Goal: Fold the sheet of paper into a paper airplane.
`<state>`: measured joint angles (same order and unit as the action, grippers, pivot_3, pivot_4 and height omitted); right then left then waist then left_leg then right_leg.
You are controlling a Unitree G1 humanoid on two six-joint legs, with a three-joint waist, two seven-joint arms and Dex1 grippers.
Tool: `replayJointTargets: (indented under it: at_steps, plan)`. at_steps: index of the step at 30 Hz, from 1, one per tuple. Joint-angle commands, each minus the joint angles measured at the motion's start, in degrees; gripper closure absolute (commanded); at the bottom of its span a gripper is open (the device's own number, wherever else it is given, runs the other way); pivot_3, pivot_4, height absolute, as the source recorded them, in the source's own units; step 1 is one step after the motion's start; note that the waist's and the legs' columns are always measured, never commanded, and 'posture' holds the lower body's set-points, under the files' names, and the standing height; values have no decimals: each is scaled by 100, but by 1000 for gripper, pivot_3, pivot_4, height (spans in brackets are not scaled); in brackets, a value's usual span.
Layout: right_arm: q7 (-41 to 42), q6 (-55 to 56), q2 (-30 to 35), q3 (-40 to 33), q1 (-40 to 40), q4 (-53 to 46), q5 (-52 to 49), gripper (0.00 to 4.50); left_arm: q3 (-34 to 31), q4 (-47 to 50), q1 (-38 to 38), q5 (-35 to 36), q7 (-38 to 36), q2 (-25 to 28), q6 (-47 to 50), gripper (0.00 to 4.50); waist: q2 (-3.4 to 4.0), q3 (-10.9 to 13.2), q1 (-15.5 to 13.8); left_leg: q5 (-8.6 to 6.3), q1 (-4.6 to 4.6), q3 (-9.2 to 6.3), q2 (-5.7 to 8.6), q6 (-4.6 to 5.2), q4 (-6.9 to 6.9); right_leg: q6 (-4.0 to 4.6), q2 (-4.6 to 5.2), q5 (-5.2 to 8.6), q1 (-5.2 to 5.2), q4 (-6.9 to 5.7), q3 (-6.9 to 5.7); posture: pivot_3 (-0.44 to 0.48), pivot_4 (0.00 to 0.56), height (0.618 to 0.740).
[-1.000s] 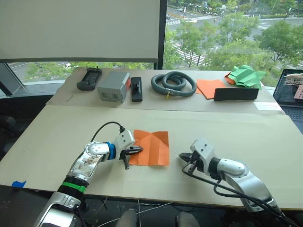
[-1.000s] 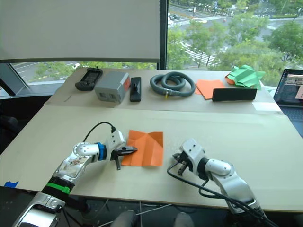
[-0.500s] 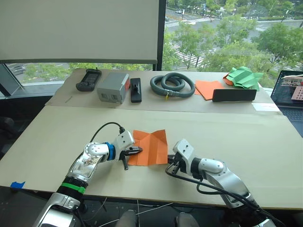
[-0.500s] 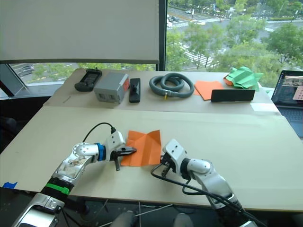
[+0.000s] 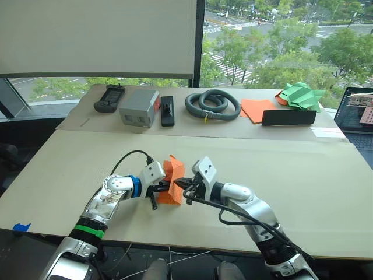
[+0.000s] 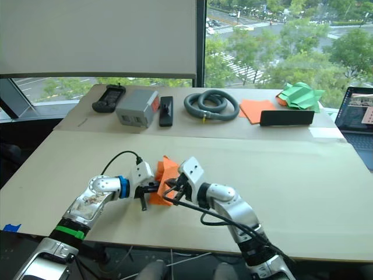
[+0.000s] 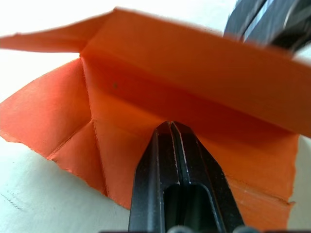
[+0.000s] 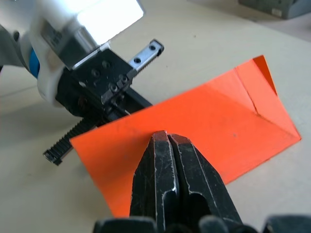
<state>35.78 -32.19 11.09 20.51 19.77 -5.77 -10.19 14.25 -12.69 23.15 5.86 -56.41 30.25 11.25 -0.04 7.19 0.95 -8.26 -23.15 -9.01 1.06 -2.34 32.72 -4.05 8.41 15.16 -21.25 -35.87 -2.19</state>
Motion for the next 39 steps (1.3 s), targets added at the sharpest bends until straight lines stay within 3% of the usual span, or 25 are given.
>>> replayJointTargets:
  at_steps: [1,9,13,16,26,39]
  plan:
    - [-48,322,-155,89,246,402,159,4477,-196,232,-241,-44,34,338,419,4500,-1,1,49,0,0,0,0,0,-1,0,-1,0,-4,-3,2,0,150,702]
    - [43,445,-221,178,339,813,312,4477,-1140,1205,-354,625,57,816,1113,4500,1,13,138,1,-6,-14,-1,2,-15,0,-6,0,-28,-22,2,0,150,702]
    - [62,461,-230,194,339,909,374,4477,-1370,1566,-242,1318,-101,543,1523,4500,-2,14,99,0,-13,-14,0,0,-15,0,-6,0,-32,-19,2,0,150,702]
    - [76,470,-224,176,347,944,408,4477,-1247,1449,-281,1450,-197,341,1564,4500,-3,13,110,1,-7,-13,1,1,-14,-3,-6,-1,-22,-16,3,0,150,702]
    - [210,532,-182,145,543,1108,511,4477,-446,-57,-434,586,-380,259,616,4500,-5,11,128,5,-1,-14,-1,8,-15,-5,-9,-2,-23,-21,4,0,150,702]
    - [177,994,-383,-96,1569,3197,794,4477,-216,-39,-631,311,-462,376,393,4500,10,-4,144,-6,29,-14,0,-9,-21,19,-8,12,1,-22,7,0,150,702]
